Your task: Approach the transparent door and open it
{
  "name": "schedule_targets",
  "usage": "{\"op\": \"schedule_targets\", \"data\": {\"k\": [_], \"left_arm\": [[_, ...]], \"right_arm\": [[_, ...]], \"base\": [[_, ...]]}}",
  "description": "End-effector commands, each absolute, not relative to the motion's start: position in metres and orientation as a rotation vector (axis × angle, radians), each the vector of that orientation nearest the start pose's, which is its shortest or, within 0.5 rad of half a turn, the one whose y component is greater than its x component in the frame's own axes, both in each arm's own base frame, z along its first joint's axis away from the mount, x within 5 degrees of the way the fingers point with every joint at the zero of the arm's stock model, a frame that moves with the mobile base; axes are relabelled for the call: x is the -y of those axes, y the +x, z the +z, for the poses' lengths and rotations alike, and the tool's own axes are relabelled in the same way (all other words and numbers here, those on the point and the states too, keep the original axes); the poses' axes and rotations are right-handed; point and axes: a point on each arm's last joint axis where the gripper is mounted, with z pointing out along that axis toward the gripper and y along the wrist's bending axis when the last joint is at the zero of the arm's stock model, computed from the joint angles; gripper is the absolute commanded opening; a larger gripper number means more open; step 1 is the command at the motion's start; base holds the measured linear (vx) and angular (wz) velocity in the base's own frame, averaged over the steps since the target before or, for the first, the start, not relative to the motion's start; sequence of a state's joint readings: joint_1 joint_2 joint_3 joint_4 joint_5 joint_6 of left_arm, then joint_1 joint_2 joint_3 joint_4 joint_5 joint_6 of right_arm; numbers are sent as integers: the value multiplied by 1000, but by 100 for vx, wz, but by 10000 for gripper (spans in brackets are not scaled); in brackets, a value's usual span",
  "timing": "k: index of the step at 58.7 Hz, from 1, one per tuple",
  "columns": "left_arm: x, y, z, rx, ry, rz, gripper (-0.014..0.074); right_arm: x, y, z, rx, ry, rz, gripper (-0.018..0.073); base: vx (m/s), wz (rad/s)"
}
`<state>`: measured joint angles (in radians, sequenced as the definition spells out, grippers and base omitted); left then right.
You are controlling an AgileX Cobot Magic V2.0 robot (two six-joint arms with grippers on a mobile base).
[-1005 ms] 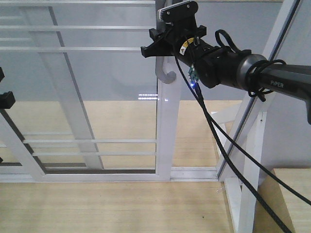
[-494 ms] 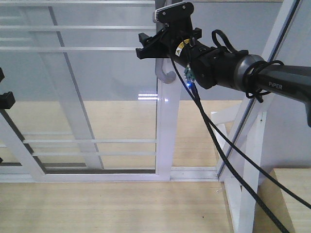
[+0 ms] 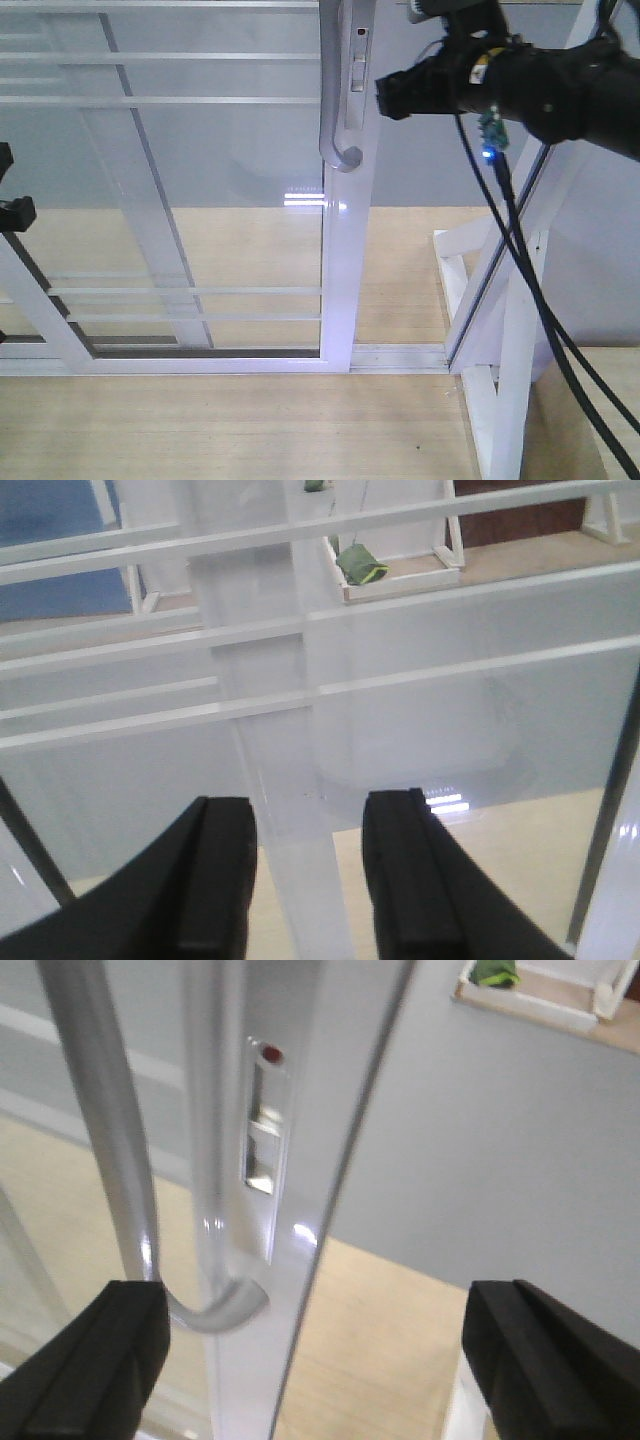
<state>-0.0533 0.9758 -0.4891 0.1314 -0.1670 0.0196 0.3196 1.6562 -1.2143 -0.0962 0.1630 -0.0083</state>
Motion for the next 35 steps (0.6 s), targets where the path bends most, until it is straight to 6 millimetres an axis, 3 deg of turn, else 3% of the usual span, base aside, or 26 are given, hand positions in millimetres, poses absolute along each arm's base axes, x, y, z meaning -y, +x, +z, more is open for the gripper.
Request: {"op": "schedule_targets", "data": {"k": [1,11,20,28,35], "left_arm": [[25,209,296,-1660,290,33,398],[43,226,286,-1618,241,-149,398],[61,244,276,-1611,277,-218,398],[87,271,287,-1582,341,-270,398],[117,297,297,-1541,431,-307,398]], "right_arm": [[-97,336,328,-1916,-374,103,606],[-63,277,332,-1904,-312,71,593],[-51,226,333,-1882,-308,65,593],[-44,200,326,-1900,-297,69,593],[-41,189,322,-1940,-291,66,593]], "base": [[0,0],[0,0],[0,0],[0,0],[0,0]]}}
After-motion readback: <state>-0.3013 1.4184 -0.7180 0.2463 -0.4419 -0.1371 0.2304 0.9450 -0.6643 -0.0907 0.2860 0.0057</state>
